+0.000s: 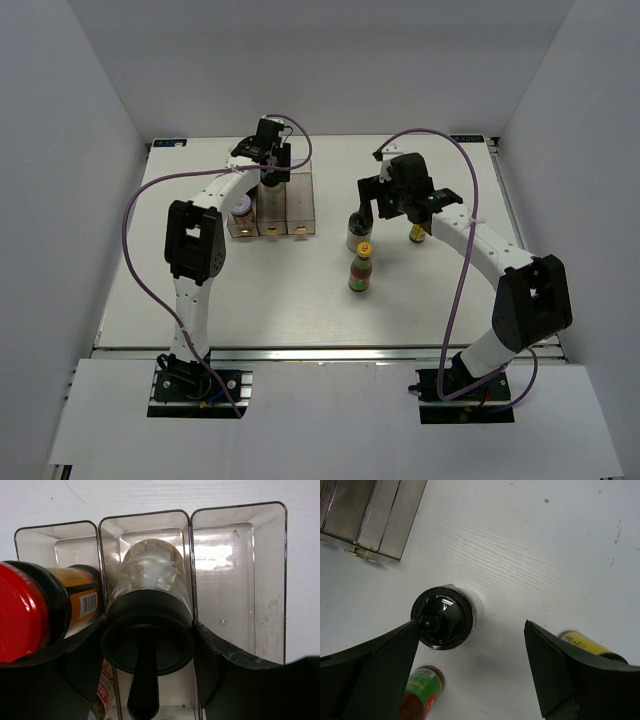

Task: Organize the condiment bottles

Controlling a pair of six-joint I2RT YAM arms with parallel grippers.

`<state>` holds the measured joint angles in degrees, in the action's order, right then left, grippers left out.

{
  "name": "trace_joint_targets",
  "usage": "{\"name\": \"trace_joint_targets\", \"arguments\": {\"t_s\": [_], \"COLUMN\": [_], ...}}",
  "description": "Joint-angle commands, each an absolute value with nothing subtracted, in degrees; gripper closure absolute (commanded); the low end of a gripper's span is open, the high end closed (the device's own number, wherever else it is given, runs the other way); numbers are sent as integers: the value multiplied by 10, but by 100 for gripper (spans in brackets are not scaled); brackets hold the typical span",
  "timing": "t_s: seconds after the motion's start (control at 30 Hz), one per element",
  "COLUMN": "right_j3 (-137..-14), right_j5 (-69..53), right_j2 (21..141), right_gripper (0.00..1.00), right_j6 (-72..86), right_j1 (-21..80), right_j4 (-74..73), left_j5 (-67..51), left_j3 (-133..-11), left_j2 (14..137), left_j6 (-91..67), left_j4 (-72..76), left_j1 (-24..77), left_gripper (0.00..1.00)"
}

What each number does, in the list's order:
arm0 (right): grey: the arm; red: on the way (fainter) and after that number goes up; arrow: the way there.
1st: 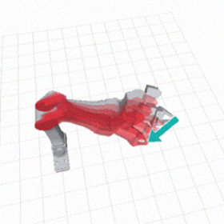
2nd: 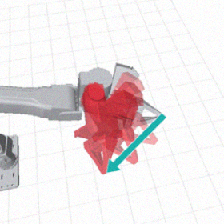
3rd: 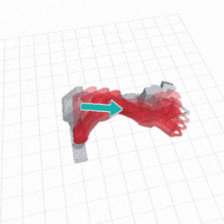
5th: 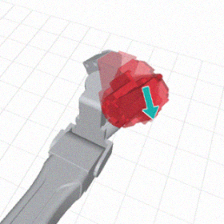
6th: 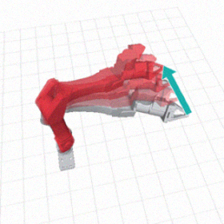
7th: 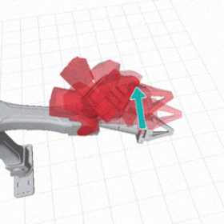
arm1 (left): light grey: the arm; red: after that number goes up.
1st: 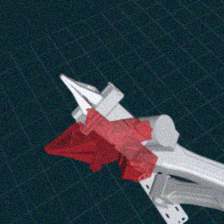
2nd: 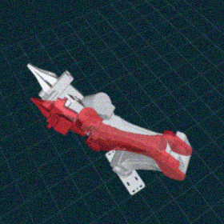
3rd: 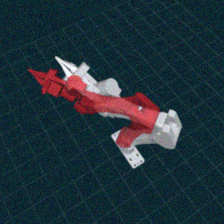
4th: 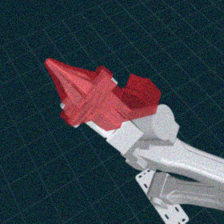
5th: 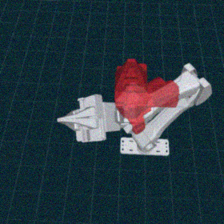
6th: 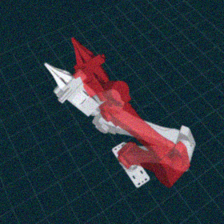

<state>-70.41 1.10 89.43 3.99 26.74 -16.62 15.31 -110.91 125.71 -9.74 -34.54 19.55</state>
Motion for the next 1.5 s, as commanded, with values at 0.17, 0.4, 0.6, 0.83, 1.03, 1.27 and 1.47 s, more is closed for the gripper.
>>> {"name": "trace_joint_targets", "arguments": {"t_s": [0.17,0.4,0.6,0.83,1.03,1.27,1.47], "right_j3": [-727,-733,-742,-758,-766,-773,-785], "right_j5": [-11,-7,-4,-7,-3,-4,-5], "right_j2": [900,909,917,931,936,944,945], "right_gripper": [11,11,11,11,11,11,11], "right_j6": [33,28,26,22,21,13,-26], "right_j1": [266,266,266,266,267,267,279], "right_j4": [-156,-163,-169,-181,-189,-192,-195], "left_j5": [145,148,153,149,143,148,141], "left_j3": [-1085,-1156,-1199,-1234,-1250,-1252,-1259], "left_j2": [1169,1228,1267,1295,1312,1303,1273], "left_j6": [-99,-92,-89,-79,-79,-77,-69], "left_j4": [-307,-349,-369,-371,-372,-362,-350], "left_j1": [192,192,192,192,192,192,192], "left_gripper": [62,55,43,35,19,2,2]}}
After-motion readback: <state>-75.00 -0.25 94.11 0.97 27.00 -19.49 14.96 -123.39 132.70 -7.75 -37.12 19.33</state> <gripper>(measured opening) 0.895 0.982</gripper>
